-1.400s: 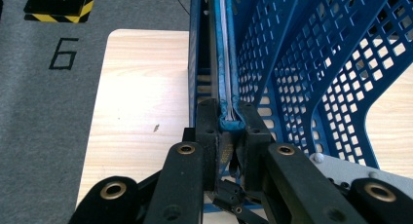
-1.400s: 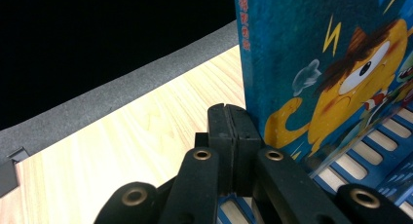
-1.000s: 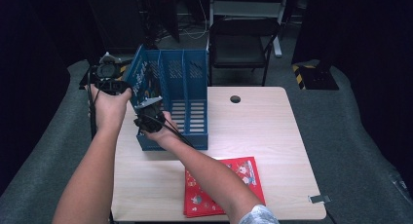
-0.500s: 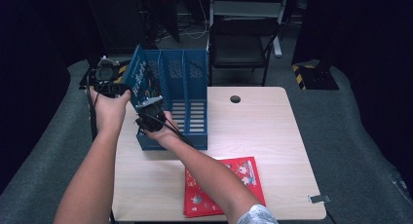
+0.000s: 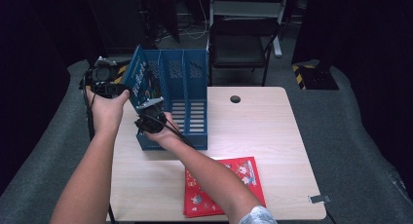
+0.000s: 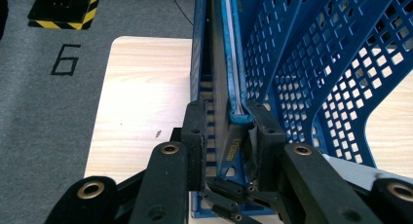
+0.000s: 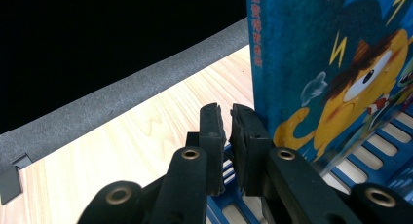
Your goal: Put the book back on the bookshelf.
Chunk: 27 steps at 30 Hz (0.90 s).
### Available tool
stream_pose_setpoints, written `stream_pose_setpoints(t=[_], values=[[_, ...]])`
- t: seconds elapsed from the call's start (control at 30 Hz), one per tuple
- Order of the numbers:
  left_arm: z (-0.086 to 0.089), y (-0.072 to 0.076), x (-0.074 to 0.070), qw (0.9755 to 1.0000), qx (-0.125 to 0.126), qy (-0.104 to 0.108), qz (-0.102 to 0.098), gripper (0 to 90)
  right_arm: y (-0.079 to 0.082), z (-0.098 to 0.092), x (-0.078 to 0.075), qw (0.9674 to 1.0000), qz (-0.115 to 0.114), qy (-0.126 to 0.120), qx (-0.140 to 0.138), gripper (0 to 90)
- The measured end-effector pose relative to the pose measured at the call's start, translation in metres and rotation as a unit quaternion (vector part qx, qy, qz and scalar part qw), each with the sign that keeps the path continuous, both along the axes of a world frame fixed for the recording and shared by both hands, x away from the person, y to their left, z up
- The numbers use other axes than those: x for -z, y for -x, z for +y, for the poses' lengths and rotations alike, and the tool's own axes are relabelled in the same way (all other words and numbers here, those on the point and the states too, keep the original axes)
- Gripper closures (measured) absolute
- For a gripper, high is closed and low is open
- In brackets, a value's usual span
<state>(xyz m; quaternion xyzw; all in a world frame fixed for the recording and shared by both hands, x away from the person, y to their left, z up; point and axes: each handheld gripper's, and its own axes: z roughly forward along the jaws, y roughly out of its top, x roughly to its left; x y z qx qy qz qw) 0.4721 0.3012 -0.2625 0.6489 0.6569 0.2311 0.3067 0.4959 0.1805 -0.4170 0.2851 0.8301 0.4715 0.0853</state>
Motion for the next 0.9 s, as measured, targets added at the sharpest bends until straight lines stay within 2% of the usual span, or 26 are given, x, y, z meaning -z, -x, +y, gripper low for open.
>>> stream_pose_setpoints(t=[0.2, 0.23, 0.3, 0.37, 0.43, 0.5, 0.53, 0.57, 0.67, 0.9], values=[[0.0, 0.002, 0.0, 1.0, 0.002, 0.002, -0.005, 69.8, 0.002, -0.007, -0.002, 1.0, 0.002, 0.0, -0.005, 82.3], [0.0, 0.002, 0.0, 1.0, 0.002, 0.001, -0.006, 69.1, 0.003, -0.009, -0.002, 0.9999, 0.01, 0.004, -0.005, 82.2], [0.0, 0.002, -0.001, 1.0, 0.002, 0.001, -0.006, 68.2, 0.002, -0.011, -0.002, 1.0, 0.004, 0.005, -0.007, 82.1], [0.0, 0.002, 0.0, 1.0, 0.0, 0.003, -0.006, 67.0, 0.003, -0.015, -0.002, 0.9999, 0.009, -0.003, 0.003, 82.1], [0.001, 0.002, 0.0, 1.0, 0.002, 0.003, -0.007, 66.2, 0.004, -0.02, -0.002, 1.0, 0.005, -0.003, 0.006, 81.8], [0.002, 0.003, 0.0, 0.9999, 0.003, 0.003, -0.011, 65.3, 0.006, -0.024, -0.003, 0.9999, 0.01, -0.004, 0.006, 81.3], [0.002, 0.003, 0.0, 0.9999, 0.002, 0.005, -0.009, 65.2, 0.007, -0.028, -0.003, 1.0, 0.009, 0.003, 0.004, 81.2], [0.002, 0.003, 0.0, 0.9999, 0.002, 0.007, -0.01, 64.3, 0.008, -0.029, -0.003, 0.9999, 0.012, -0.002, 0.009, 81.0], [0.002, 0.004, 0.0, 0.9998, 0.002, 0.014, -0.013, 61.2, 0.007, -0.038, -0.004, 1.0, -0.002, 0.002, 0.006, 79.9], [0.002, 0.006, -0.001, 0.9996, 0.003, 0.017, -0.021, 56.6, 0.012, -0.053, -0.014, 0.9999, -0.005, -0.008, 0.005, 73.4]])
